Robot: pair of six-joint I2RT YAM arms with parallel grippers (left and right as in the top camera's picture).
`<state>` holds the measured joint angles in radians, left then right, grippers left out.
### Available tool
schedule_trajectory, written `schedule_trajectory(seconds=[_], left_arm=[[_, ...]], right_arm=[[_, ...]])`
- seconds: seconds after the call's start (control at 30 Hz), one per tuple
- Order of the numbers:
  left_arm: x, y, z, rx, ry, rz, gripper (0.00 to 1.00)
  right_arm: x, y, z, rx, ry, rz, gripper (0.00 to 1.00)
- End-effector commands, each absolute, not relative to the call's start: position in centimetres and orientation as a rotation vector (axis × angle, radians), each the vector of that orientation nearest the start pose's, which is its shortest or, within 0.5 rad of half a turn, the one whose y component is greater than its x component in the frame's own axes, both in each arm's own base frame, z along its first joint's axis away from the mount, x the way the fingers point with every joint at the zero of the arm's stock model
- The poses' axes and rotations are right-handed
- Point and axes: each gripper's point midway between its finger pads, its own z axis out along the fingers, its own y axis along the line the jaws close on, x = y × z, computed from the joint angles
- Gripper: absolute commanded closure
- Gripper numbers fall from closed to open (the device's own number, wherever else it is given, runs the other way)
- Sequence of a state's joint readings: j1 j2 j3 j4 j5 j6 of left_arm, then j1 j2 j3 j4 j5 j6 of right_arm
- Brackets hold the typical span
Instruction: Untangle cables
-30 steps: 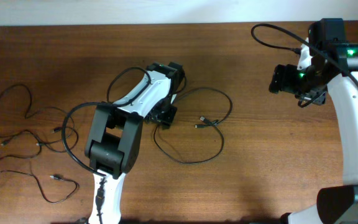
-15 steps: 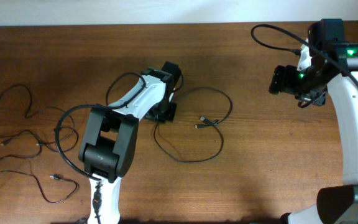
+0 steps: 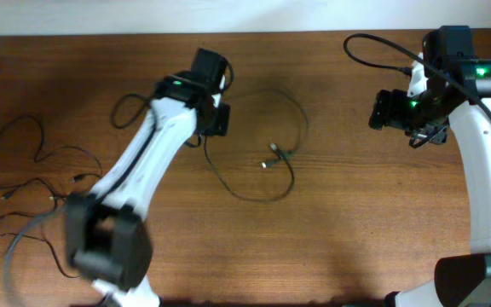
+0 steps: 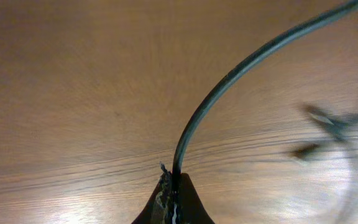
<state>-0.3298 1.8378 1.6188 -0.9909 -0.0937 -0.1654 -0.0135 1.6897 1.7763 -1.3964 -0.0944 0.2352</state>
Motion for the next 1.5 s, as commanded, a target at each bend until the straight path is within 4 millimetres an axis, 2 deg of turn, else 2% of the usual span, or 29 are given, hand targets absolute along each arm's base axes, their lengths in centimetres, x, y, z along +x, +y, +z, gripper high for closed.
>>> schedule_trajectory(seconds=[0.0,0.13,0.2,0.23,0.27,0.33,0.37,0.4,0.47,0.53,0.57,0.63,0.7,0.73,0.83,0.87,0.9,0.93,1.0,1.03,1.13,1.23,1.3,1.47], left_arm=[[40.2,-12.0,20.2,0.178,2.639,-0.038,1.0],[41.6,-10.7,25.0,0.173,2.503,-0.063,1.0],[42.8,-9.4,29.5,0.175,2.403,-0.061,1.0],[43.7,-8.0,33.2,0.135,2.311,-0.054,1.0],[44.1,-7.3,34.8,0.113,2.269,-0.05,1.0],[45.9,-3.0,40.3,-0.005,2.089,-0.011,1.0],[46.5,-1.4,41.4,-0.044,2.041,0.007,1.0],[47.3,1.2,42.7,-0.102,1.98,0.038,1.0],[48.5,5.6,43.9,-0.188,1.9,0.095,1.0],[49.9,10.6,44.1,-0.275,1.835,0.161,1.0],[50.5,12.9,43.2,-0.313,1.834,0.189,1.0],[51.4,15.1,41.0,-0.352,1.869,0.214,1.0],[52.3,17.0,37.3,-0.402,1.952,0.24,1.0],[52.7,17.3,35.2,-0.411,2.004,0.239,1.0],[53.6,17.3,27.1,-0.436,2.214,0.226,0.99],[53.6,17.4,24.9,-0.444,2.273,0.224,0.85],[53.5,17.3,23.0,-0.451,2.325,0.221,0.49],[53.4,17.4,20.7,-0.459,2.384,0.217,0.01],[52.9,17.6,18.6,-0.516,2.436,0.202,0.01],[52.5,18.2,18.5,-0.587,2.427,0.186,0.01],[51.6,19.3,20.3,-0.699,2.389,0.158,0.01],[50.8,18.8,25.2,-0.686,2.35,0.158,0.01],[49.4,16.4,30.4,-0.632,2.315,0.12,0.01],[45.6,9.1,37.4,-0.473,2.281,0.037,0.01]], right_arm=[[35.4,1.1,21.8,0.337,2.872,0.174,0.12],[35.4,1.1,21.8,0.337,2.872,0.174,0.12],[35.4,1.1,21.8,0.337,2.869,0.175,0.12],[35.4,1.1,21.8,0.337,2.869,0.175,0.12],[35.4,1.1,21.8,0.337,2.87,0.175,0.12],[35.4,1.1,21.8,0.337,2.87,0.175,0.12],[35.4,1.1,21.8,0.337,2.87,0.175,0.12],[35.4,1.1,21.8,0.336,2.87,0.175,0.12],[35.4,1.1,21.8,0.336,2.87,0.176,0.12],[35.4,1.1,21.8,0.336,2.872,0.175,0.12],[35.4,1.1,21.8,0.336,2.872,0.175,0.12],[35.3,1.1,21.8,0.337,2.874,0.175,0.12],[35.3,1.1,21.8,0.337,2.874,0.175,0.12],[35.3,1.1,21.7,0.337,2.874,0.175,0.12],[35.3,1.1,21.7,0.337,2.874,0.175,0.12],[35.3,1.1,21.8,0.337,2.874,0.175,0.12],[35.3,1.1,21.8,0.337,2.874,0.175,0.12],[35.3,1.1,21.7,0.336,2.875,0.174,0.12],[35.3,1.1,21.8,0.336,2.874,0.174,0.12],[35.3,1.1,21.7,0.337,2.875,0.174,0.12],[35.3,1.1,21.7,0.337,2.875,0.174,0.12],[35.3,1.1,21.8,0.336,2.873,0.174,0.12],[35.3,1.1,21.7,0.336,2.874,0.174,0.12],[35.2,1.1,22.4,0.231,2.863,0.163,0.15]])
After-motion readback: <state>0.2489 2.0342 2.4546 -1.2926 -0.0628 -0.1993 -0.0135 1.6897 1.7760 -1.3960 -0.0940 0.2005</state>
